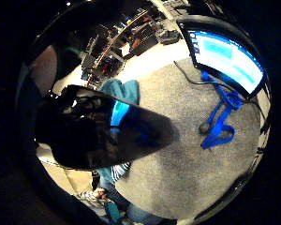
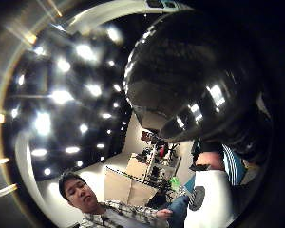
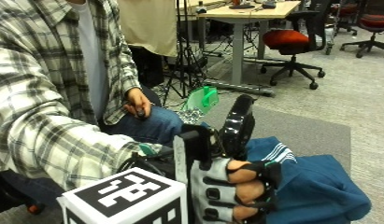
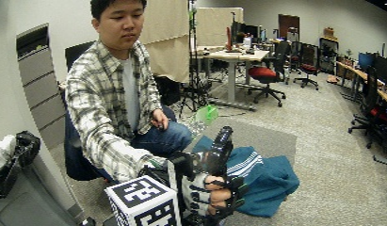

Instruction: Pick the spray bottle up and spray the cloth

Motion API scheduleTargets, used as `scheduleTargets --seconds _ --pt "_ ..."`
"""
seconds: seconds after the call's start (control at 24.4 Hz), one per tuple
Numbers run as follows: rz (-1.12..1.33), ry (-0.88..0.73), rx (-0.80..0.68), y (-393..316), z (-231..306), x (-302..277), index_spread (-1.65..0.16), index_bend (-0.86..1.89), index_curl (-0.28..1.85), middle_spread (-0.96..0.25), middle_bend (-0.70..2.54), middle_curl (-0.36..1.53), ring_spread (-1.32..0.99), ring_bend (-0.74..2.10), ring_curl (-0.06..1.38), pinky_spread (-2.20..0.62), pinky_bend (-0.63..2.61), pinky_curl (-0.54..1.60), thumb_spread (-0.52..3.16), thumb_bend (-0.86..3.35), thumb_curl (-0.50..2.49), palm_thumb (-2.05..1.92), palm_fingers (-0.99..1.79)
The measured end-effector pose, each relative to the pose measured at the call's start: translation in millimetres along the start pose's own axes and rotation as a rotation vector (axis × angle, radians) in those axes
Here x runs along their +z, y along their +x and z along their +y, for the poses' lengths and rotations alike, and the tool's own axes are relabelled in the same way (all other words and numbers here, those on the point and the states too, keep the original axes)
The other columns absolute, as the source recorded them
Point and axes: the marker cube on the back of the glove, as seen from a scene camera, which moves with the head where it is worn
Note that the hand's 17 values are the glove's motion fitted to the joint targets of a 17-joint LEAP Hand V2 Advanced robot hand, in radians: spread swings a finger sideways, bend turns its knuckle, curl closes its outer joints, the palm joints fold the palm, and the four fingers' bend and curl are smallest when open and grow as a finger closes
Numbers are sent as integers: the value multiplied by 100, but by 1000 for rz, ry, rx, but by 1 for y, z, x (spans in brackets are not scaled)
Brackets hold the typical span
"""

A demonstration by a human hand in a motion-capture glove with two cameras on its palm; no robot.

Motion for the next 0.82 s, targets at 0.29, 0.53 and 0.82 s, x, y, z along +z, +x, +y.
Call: scheduleTargets --seconds 0.29,0.53,0.82 --pt "-11 43 -8 2 -11 2 -30 12 30 -11 30 37 -11 46 33 7 59 28 75 6 57 103 88" --pt "71 134 -83 1 -16 6 -28 26 36 -11 38 41 -15 45 34 -2 49 27 60 0 62 103 126" --pt "102 243 -141 2 -20 3 -26 26 42 -14 48 46 -18 55 40 -12 50 30 47 -3 65 103 140"
